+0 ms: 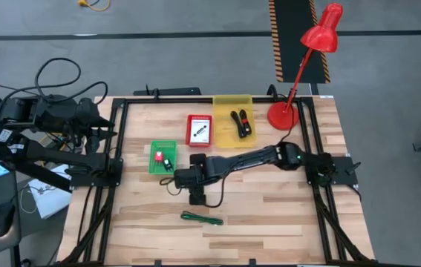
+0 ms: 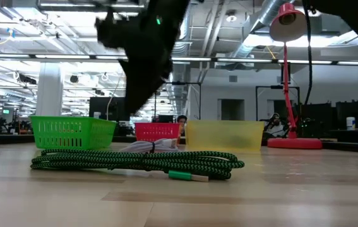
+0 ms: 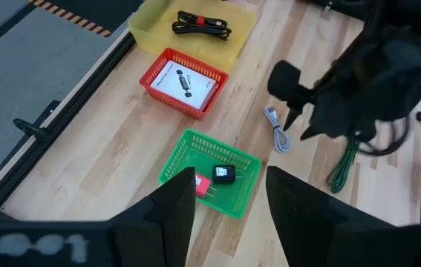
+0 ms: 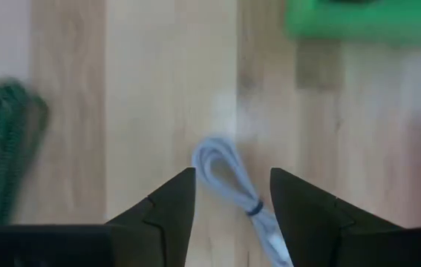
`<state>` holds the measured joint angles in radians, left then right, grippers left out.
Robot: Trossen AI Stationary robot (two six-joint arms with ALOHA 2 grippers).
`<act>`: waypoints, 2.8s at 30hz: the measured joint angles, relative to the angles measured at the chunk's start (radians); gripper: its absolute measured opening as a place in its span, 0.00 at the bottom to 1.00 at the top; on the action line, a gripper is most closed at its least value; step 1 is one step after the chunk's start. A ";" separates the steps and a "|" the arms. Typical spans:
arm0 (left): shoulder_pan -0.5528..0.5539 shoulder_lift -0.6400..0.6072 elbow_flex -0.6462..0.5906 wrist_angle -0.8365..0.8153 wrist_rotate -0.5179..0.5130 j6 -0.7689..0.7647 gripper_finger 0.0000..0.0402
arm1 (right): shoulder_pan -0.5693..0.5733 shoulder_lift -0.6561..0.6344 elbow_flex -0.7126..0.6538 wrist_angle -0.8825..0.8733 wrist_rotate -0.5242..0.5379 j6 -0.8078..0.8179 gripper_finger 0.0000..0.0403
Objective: Pick and place items into bin
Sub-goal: Put the white charger cable into the yellow bin
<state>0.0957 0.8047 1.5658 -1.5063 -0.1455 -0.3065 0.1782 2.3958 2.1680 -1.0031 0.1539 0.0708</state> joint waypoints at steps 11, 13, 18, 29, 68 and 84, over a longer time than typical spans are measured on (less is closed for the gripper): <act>0.000 0.000 0.000 0.000 0.000 0.000 0.38 | 0.001 0.111 0.005 -0.072 0.000 0.001 0.39; 0.000 0.000 0.000 0.000 0.000 0.000 0.38 | 0.001 0.108 0.004 -0.098 0.003 0.001 0.39; 0.000 0.000 0.000 0.000 0.000 0.000 0.38 | -0.001 0.111 0.002 -0.081 -0.001 0.000 0.37; 0.000 0.000 0.000 0.000 0.000 0.000 0.38 | -0.001 0.111 0.002 -0.078 -0.007 0.032 0.23; 0.000 0.000 0.000 0.000 0.000 0.000 0.38 | -0.006 0.098 -0.006 -0.568 0.129 0.187 0.03; 0.000 0.000 0.000 0.000 0.000 0.000 0.38 | -0.140 -0.002 0.002 -0.565 0.397 0.214 0.02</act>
<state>0.0958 0.8050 1.5658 -1.5064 -0.1455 -0.3066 0.0379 2.3940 2.1704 -1.5685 0.5504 0.2846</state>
